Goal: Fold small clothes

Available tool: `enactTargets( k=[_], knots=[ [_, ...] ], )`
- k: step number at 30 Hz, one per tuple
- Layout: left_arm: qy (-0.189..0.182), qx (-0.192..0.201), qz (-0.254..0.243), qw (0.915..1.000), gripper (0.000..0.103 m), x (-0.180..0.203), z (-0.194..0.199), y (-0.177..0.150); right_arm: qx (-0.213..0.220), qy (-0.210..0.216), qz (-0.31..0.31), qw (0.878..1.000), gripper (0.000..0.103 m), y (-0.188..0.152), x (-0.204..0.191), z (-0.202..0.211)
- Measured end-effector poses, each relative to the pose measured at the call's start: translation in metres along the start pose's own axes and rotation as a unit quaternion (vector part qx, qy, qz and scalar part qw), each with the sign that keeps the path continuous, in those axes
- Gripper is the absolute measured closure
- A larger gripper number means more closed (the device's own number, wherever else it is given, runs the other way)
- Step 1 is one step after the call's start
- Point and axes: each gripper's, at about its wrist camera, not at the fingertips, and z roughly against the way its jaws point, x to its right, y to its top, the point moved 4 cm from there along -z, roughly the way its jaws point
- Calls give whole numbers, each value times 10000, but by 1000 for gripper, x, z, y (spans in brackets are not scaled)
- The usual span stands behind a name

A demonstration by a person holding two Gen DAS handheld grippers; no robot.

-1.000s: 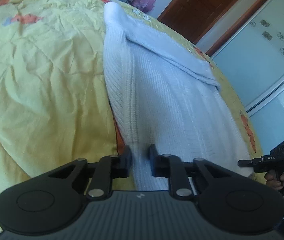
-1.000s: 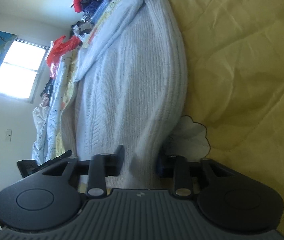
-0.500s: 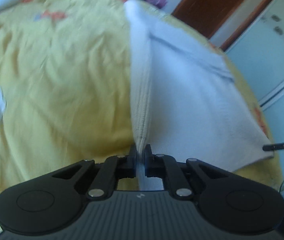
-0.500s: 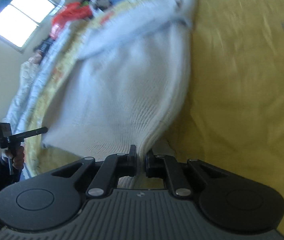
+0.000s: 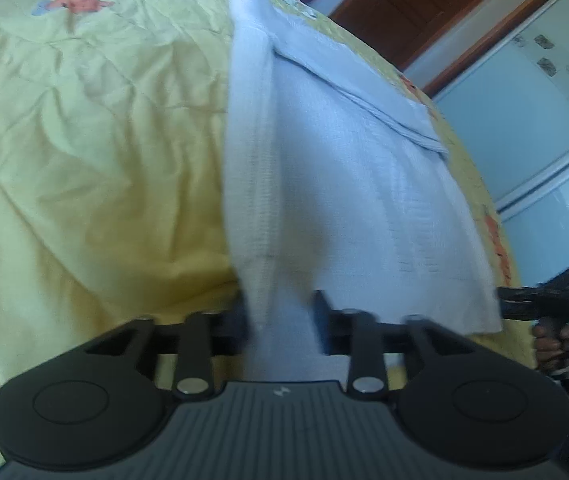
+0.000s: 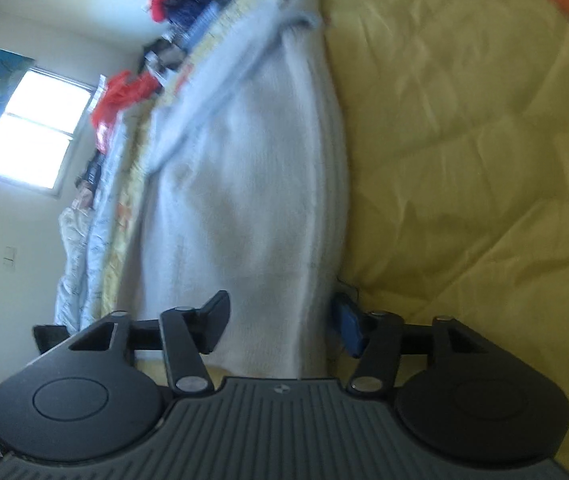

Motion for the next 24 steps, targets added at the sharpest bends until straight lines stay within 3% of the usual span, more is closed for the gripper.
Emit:
enactTargets(
  k=[2,5,7,8,13,16,20,24],
  knots=[
    [-8,-12,-151,9999,38,7,0,-1,-55,101,-17,9999,55,0,-2,-6],
    [156,76,-403,9990,41,14,-3,-4,-160,225,-3,9996,63,-3,-2,-9],
    [238,97,-352,9990,71,13,-6,-2,-214,193,-36,9996,88,-6,0,-12],
    [428,80,-332,9985,95,11,-7,-2,-231,160,-78,9996,89,-7,3,-12],
    [322,236,-349,9986,95,15,5,2,-58,422,-45,9991,89,-8,-7,-6],
    [-181,600,-293,9976,95,21,26,17,137,790,-35,9968,89,3,-19,4],
    [-702,1195,44,9903,95,21,45,51,589,1230,90,9906,89,35,-38,19],
    [-928,1704,459,9799,95,18,43,98,1146,1580,225,9805,89,79,-47,29]
  ],
)
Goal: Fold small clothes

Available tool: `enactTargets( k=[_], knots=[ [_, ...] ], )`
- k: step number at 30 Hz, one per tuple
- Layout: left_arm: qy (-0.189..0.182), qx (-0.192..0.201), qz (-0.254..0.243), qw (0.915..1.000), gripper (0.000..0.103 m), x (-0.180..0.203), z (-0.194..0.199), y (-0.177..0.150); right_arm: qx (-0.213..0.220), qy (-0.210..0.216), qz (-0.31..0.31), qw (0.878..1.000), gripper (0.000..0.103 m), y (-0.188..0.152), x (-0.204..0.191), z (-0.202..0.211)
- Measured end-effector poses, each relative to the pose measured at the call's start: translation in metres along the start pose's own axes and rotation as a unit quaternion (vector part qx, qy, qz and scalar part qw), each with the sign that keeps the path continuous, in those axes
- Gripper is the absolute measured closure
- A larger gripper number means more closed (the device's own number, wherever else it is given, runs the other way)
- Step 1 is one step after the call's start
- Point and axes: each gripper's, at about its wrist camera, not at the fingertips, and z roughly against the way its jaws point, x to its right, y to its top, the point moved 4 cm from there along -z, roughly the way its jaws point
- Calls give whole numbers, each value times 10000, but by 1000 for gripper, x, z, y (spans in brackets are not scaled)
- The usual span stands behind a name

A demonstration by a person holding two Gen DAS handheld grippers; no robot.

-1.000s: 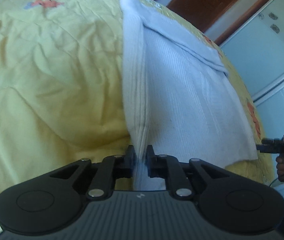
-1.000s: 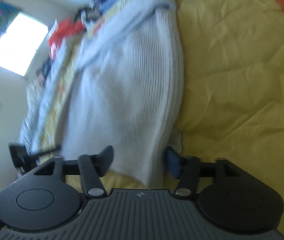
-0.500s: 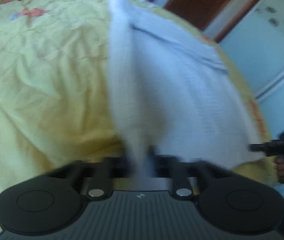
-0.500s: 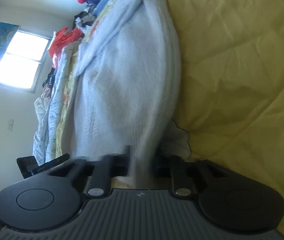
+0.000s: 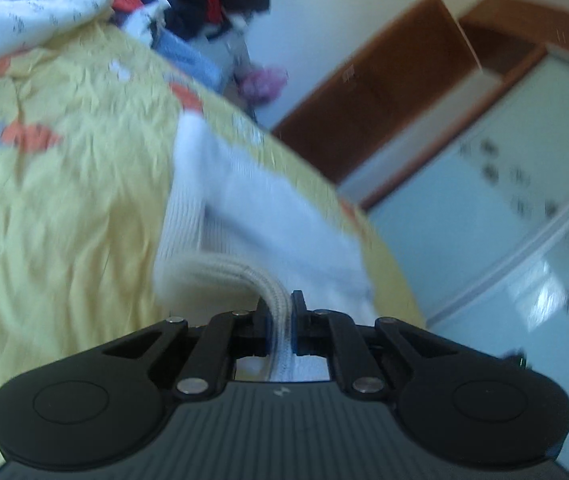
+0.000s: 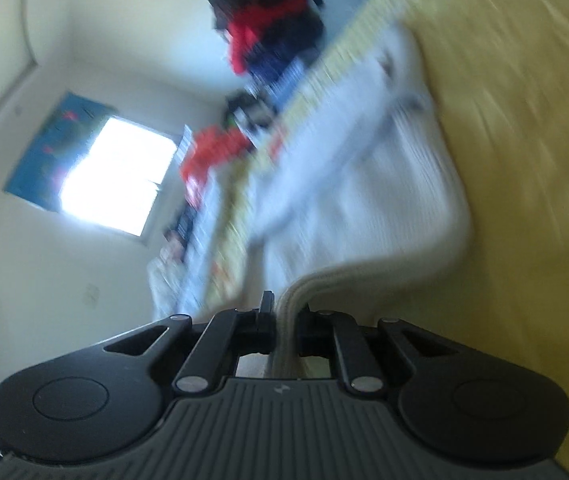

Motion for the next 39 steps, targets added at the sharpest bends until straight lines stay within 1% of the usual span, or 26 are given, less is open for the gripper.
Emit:
enactTargets(
  k=[3,6,10,14,16,19,20,22,23,25,26,27,29,30,31,32,33,34,35,36,37,38,39],
  knots=[
    [-36,300,188,9994,95,-1,-24,37,340,144,44,9993,89,38,1,-14],
    [104,422,147,9989,95,3,-55,75,631,202,-11,9978,89,78,7,-36],
    [297,544,28,9981,95,4,-100,125,870,155,-144,9960,89,133,20,-63],
    [488,483,-59,9976,95,-3,-152,161,974,22,-359,9946,89,179,38,-98],
    [694,390,-166,9967,95,-7,-177,171,964,-145,-381,9945,89,194,48,-116],
    [789,273,-103,9965,95,-19,-213,187,969,-248,-672,9927,88,213,69,-136],
    [893,235,-74,9957,95,-26,-224,190,1014,-319,-836,9908,88,217,79,-141],
    [1199,103,133,9926,95,-44,-245,194,1189,-285,-1316,9837,87,227,106,-151],
    [1321,38,145,9911,95,-52,-255,195,1252,-314,-1473,9806,87,230,117,-156],
    [1499,-90,-14,9887,95,-59,-270,194,1303,-326,-1631,9774,81,233,132,-165],
    [1545,-187,-16,9878,95,-63,-276,193,1292,-359,-1619,9776,78,234,135,-169],
    [1568,-248,31,9873,93,-65,-279,192,1282,-393,-1556,9787,73,235,136,-173],
    [1557,-198,55,9876,91,-61,-275,191,1301,-448,-1417,9803,67,237,131,-176],
    [1519,-112,-18,9883,89,-57,-270,191,1369,-456,-1316,9808,57,239,126,-173],
    [1507,27,-143,9885,82,-52,-263,191,1498,-491,-1164,9806,52,241,120,-168],
    [1539,201,-277,9875,66,-48,-255,190,1635,-509,-1037,9797,50,245,117,-163],
    [1619,434,-414,9850,41,-43,-245,189,1765,-544,-901,9787,49,247,111,-153],
    [1748,719,-556,9804,31,-39,-234,188,1815,-578,-796,9785,49,248,107,-145],
    [1849,1063,-729,9743,23,-34,-219,187,1819,-629,-705,9788,49,247,104,-139],
    [1863,1334,-867,9695,23,-30,-207,185,1773,-686,-594,9800,49,245,101,-133],
    [1886,1438,-907,9672,23,-28,-196,184,1663,-802,-467,9817,49,241,98,-129],
    [1920,1361,-827,9684,23,-29,-190,180,1542,-986,-333,9825,49,238,95,-125],
    [1899,1229,-700,9716,23,-29,-185,174,1454,-1139,-201,9826,49,229,92,-119]
  ],
)
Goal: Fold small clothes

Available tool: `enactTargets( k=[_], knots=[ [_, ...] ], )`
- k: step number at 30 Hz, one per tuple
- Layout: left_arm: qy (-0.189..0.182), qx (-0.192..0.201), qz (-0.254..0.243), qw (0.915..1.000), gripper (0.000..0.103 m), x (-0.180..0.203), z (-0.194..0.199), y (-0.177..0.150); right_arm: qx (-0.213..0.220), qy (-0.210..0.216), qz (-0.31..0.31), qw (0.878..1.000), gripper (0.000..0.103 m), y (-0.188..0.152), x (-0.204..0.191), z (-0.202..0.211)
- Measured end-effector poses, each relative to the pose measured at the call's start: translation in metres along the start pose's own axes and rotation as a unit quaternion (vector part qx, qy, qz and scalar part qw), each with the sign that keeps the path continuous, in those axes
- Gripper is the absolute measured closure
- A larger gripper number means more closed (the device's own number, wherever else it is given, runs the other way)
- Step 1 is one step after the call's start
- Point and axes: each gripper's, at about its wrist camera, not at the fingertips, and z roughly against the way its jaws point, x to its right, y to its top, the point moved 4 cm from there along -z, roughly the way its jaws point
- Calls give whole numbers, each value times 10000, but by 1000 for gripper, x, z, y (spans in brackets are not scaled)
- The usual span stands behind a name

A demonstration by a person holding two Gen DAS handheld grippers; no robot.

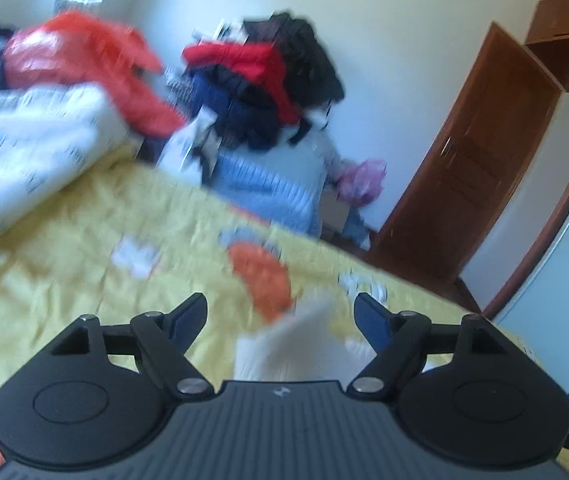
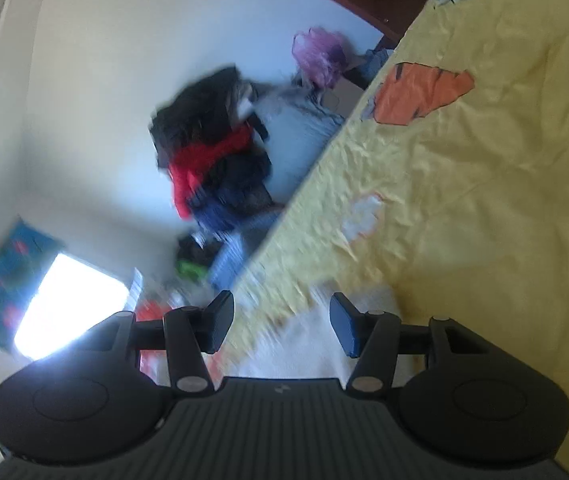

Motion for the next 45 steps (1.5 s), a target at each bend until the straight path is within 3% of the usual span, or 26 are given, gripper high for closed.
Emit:
enactTargets(
  k=[2,5,8,14,18,23,24,27,30,34,36,37,45],
  knots=[
    [-163,-261,181,9994,23,-1,18,-22,-89,-12,211,9997,49,-19,-2,21],
    [-151,-316,411,9985,23,-2,54,-64,-2,78,293,9995,46,-54,2,69],
    [-124,-507,937,9942,23,-8,80,-109,28,131,-91,9999,42,-88,17,101],
    [-277,-750,1537,9849,23,-6,73,-150,-439,59,-481,9979,43,-145,32,98],
    [-337,-669,1864,9796,23,-9,49,-154,-141,152,-701,9973,41,-148,24,74],
    [-116,-336,2123,9766,23,-4,31,-148,228,61,-1027,9944,37,-143,14,37],
    [-30,-304,2077,9777,23,-2,30,-147,323,-20,-1036,9941,43,-143,14,33],
    [297,-322,1675,9849,25,10,27,-144,344,-394,-1183,9916,77,-144,24,19],
    [652,-291,1265,9894,38,19,26,-146,565,-426,-1133,9910,77,-149,22,17],
    [772,-298,1157,9898,41,20,25,-145,661,-519,-995,9915,77,-150,19,14],
    [907,-344,1082,9894,54,19,24,-144,628,-623,-850,9924,79,-147,18,12],
    [947,-389,1030,9894,55,19,23,-143,574,-694,-794,9928,81,-146,17,9],
    [882,-605,1047,9887,65,17,20,-141,332,-794,-902,9922,77,-143,17,14]
  ],
)
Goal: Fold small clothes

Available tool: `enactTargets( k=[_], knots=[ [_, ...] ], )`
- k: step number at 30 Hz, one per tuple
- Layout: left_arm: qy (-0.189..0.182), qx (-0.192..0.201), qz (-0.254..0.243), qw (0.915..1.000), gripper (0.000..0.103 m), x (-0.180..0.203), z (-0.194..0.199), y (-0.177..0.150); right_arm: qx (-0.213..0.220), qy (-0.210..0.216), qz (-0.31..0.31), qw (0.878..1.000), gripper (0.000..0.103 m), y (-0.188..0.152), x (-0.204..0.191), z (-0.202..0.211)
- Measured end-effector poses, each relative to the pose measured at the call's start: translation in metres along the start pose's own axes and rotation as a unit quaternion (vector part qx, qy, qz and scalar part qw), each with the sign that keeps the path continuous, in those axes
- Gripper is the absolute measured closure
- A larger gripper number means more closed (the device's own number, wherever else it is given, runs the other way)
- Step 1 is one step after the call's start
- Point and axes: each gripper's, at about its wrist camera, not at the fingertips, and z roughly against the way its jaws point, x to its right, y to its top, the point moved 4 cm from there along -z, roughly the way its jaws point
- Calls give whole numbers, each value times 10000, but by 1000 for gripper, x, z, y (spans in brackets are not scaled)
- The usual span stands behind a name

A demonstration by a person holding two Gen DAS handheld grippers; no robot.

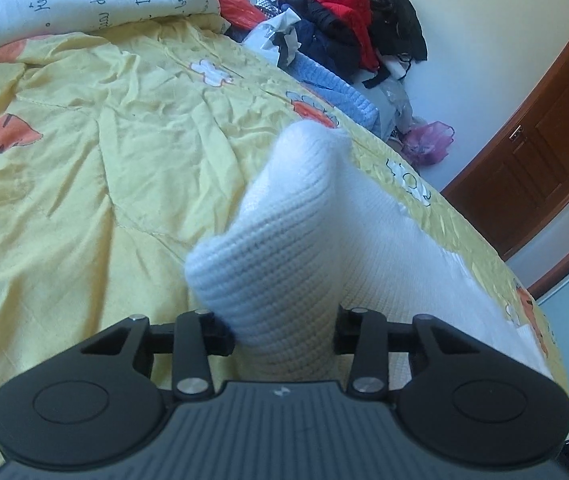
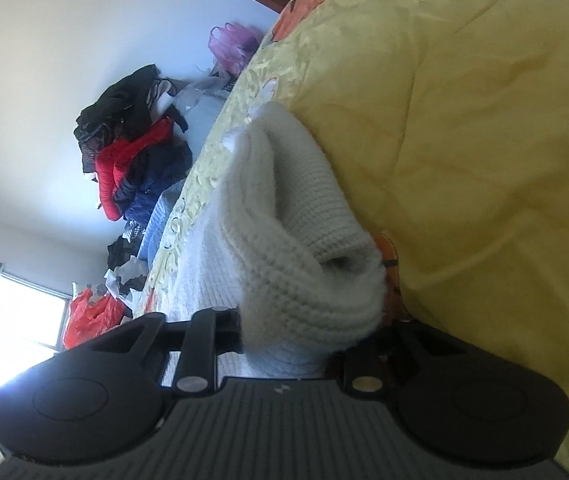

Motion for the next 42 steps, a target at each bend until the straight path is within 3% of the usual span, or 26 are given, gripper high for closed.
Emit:
enactTargets(
  k=[5,9,11,23,28,34,39,41,42],
  knots=[
    [15,-87,40,10000,67,1,0,1,29,6,4,10000,79,-1,-1,2],
    [-43,-102,3,9999,81,4,4,2,14,26,33,10000,80,1,-7,5],
    [-21,-64,-92,9999,83,9,9,3,11,70,44,10000,80,2,-11,8],
    [-335,-280,-132,9990,83,10,60,4,-55,470,149,9988,81,-1,-28,53],
    [-455,-455,-318,9974,83,-11,107,-24,-237,532,185,9981,81,-28,-12,106],
    [-339,-651,-605,9955,83,-48,171,-83,-614,407,237,9970,81,-73,17,176],
    [-292,-739,-541,9954,83,-69,189,-116,-723,179,-59,9972,80,-101,48,201],
    [-333,-589,-502,9964,74,-74,183,-118,-724,223,-312,9966,75,-102,58,196],
    [-382,-533,-506,9966,69,-75,181,-118,-747,241,-412,9961,68,-103,61,193]
  ],
)
